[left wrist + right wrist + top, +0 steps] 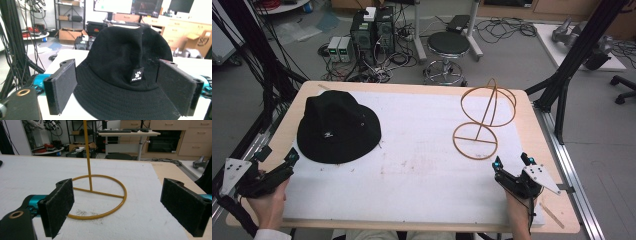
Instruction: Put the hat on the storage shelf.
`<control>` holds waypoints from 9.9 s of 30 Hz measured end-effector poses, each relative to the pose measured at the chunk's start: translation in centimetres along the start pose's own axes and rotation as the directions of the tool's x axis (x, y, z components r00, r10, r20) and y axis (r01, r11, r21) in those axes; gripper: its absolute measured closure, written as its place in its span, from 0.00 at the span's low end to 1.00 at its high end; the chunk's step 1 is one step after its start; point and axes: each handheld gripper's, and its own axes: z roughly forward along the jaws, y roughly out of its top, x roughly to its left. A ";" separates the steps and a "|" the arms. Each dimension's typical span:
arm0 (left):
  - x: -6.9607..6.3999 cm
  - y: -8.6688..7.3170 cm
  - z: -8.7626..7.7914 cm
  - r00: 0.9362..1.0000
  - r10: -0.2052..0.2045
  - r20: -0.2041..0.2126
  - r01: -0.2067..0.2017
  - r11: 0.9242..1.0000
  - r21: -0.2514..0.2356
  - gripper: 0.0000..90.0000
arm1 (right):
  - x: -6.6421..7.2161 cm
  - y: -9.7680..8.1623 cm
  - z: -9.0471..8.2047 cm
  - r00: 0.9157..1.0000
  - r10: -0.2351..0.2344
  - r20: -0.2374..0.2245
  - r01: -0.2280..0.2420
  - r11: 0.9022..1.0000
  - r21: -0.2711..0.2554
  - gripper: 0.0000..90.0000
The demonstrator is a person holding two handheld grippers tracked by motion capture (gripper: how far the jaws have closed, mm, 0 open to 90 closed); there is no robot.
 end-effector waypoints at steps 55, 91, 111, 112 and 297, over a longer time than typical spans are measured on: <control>-3.2 3.3 13.2 0.997 0.070 0.040 -0.078 0.972 0.220 0.20 | 0.4 0.2 -0.2 1.000 -0.015 -0.021 0.015 1.000 -0.007 0.12; -3.8 0.3 15.3 0.997 0.076 0.031 -0.083 0.942 0.325 0.92 | 0.6 0.1 -0.1 0.998 -0.018 -0.055 0.017 1.000 -0.015 0.12; -3.9 0.9 14.6 0.995 0.047 0.085 -0.067 0.967 0.247 0.94 | 0.0 0.1 -0.3 0.999 0.018 -0.042 -0.019 1.000 -0.025 0.12; -3.9 0.9 14.6 0.995 0.047 0.085 -0.067 0.967 0.247 0.94 | 0.0 0.1 -0.3 0.999 0.018 -0.042 -0.019 1.000 -0.025 0.12; -35.7 11.5 21.3 0.666 -0.001 0.746 -0.107 0.989 0.097 0.36 | 0.1 0.0 -0.9 0.997 -0.017 -0.075 0.014 0.999 -0.035 0.12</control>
